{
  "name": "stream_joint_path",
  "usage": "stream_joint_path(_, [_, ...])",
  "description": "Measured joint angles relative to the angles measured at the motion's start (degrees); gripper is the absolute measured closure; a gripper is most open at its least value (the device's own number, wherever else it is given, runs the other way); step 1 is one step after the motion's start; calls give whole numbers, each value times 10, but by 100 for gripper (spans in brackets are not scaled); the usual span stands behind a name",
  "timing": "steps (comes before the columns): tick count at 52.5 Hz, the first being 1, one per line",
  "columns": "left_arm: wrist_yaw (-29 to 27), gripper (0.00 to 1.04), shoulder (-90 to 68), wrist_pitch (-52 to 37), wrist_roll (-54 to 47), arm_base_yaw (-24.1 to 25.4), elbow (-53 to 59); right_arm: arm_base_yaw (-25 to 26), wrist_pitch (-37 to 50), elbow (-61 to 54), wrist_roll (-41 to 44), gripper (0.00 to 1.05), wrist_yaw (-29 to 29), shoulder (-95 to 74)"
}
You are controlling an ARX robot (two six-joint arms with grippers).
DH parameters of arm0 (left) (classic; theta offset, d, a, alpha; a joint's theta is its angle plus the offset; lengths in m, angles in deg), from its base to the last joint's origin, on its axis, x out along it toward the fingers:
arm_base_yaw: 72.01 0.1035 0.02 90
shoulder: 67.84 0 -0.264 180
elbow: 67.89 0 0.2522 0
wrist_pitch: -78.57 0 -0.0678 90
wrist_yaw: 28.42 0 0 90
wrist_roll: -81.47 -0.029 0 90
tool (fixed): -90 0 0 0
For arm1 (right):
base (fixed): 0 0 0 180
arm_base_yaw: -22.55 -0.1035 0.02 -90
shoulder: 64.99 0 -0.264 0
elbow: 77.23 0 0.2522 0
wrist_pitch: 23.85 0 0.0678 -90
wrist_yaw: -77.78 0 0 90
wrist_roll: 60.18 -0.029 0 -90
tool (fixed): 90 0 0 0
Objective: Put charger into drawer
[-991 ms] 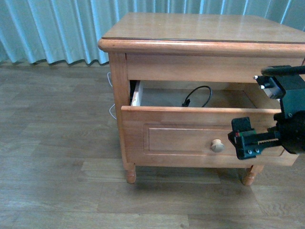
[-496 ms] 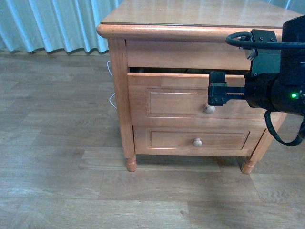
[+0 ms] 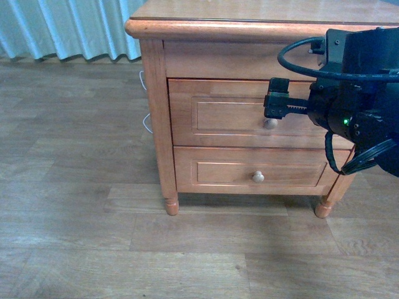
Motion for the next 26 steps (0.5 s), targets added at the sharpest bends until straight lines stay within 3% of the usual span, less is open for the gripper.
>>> stream_joint_path(16, [0, 6, 0, 0, 0, 0, 0, 0, 6, 2, 6, 8, -2, -5])
stream_joint_path(26, [0, 6, 0, 0, 0, 0, 0, 14, -17, -28, 11, 8, 52, 35])
